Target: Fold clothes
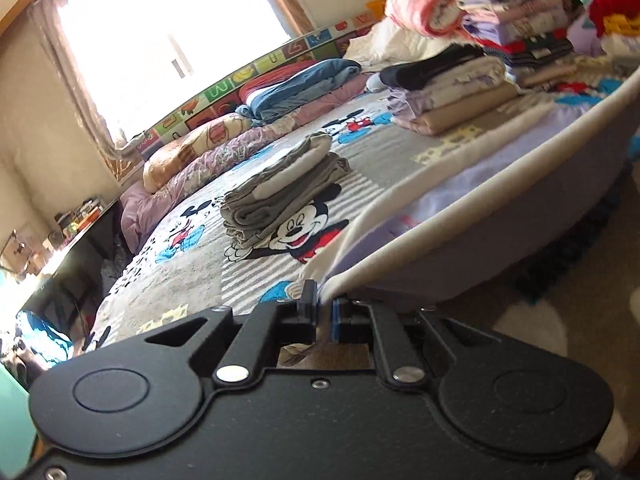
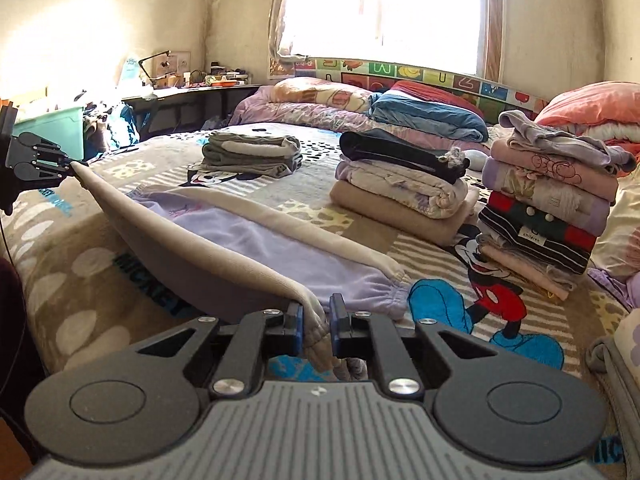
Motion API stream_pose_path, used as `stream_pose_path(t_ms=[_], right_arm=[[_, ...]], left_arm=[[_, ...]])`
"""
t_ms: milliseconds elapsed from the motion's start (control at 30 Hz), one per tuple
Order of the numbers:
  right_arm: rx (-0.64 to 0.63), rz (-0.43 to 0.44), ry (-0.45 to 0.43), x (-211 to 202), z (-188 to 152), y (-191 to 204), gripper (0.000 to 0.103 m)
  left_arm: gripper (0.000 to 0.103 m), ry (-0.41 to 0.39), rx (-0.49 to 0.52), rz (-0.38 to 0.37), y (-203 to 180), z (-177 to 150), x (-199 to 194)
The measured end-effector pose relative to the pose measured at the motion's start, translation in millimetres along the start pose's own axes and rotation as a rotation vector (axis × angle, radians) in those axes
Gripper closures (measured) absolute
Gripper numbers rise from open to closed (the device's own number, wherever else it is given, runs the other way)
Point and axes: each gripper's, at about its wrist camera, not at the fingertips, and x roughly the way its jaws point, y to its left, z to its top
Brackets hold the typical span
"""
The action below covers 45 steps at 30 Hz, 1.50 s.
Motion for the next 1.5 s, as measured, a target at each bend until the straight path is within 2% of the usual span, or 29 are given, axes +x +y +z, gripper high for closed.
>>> stream_pose_path(t_ms=[267, 600, 933, 1167, 1333, 1433, 1500], right_arm=[[0.118, 0.018, 0.054, 63, 28, -51, 0.089], [0.299, 0.075, 0.167, 128, 45, -97, 0.088], [0.414, 0.083, 0.248, 172, 52, -126, 0.088], [0.553, 0.097, 0.285, 194, 37, -151, 0.088], [0.639, 0.11, 0.296, 203, 29, -163, 0.088], [0.68, 0.104, 0.298, 207, 25, -170, 0.082], [0.731, 0.069, 0.283, 208, 21, -176, 0.066]], left_arm=[[0.097, 0.052, -0.143, 0.011, 8, 28, 60], [0.098, 0.145, -0.327, -0.006, 22, 34, 125], [0.098, 0.167, -0.401, -0.036, 23, 29, 157], [0.098, 0.179, -0.444, -0.096, 27, 32, 178], [0.097, 0.201, -0.475, -0.106, 27, 31, 187], [0.093, 0.196, -0.529, -0.101, 29, 28, 191], [0.091, 0.19, -0.58, -0.104, 33, 27, 191]])
